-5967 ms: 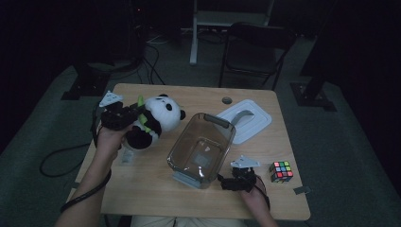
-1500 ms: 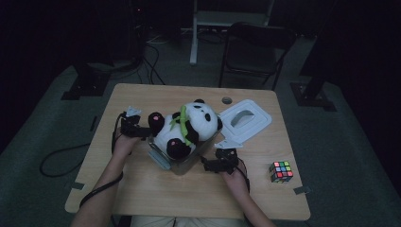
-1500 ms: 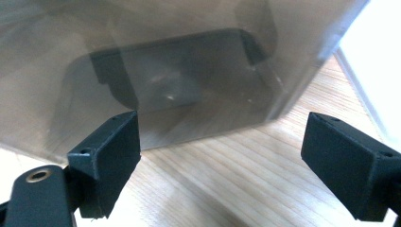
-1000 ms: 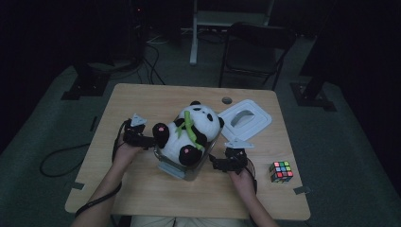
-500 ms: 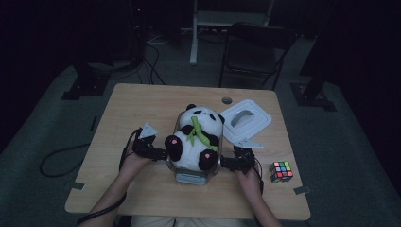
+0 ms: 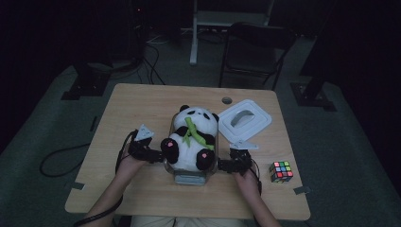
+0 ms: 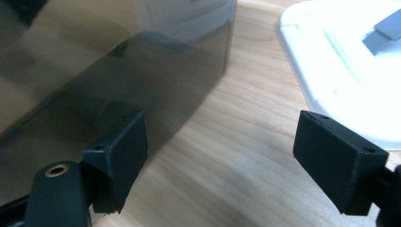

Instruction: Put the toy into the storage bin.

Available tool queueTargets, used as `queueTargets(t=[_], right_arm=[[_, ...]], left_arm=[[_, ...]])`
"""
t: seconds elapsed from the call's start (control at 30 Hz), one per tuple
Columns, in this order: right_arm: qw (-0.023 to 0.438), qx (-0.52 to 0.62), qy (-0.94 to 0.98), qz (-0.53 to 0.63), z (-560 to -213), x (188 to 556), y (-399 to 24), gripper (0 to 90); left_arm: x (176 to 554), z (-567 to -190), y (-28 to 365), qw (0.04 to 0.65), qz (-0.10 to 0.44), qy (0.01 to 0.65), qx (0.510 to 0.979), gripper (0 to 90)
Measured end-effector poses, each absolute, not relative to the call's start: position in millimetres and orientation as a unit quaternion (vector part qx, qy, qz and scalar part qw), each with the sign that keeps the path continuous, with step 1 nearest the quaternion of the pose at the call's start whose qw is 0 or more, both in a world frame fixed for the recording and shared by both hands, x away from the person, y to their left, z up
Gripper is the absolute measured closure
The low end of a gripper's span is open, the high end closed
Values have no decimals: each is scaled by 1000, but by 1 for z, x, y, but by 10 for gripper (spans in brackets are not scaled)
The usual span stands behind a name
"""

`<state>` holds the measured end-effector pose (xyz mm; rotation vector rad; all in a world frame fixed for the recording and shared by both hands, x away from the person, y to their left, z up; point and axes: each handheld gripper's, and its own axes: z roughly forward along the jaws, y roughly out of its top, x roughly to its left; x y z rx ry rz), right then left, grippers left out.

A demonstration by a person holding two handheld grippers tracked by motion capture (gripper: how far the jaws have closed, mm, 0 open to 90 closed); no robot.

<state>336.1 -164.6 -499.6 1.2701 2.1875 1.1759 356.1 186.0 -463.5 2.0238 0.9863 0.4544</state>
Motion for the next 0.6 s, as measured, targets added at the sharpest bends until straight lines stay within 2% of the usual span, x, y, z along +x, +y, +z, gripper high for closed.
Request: queueTargets(t=[0.33,0.6], right_arm=[[149,442,778,421,-499,329,-169,157],[167,434,782,416,-480,325,-179,175]], left_arm=[[352,-466,193,429,172,381,801,11],[346,-453,212,469,189,364,782,30]])
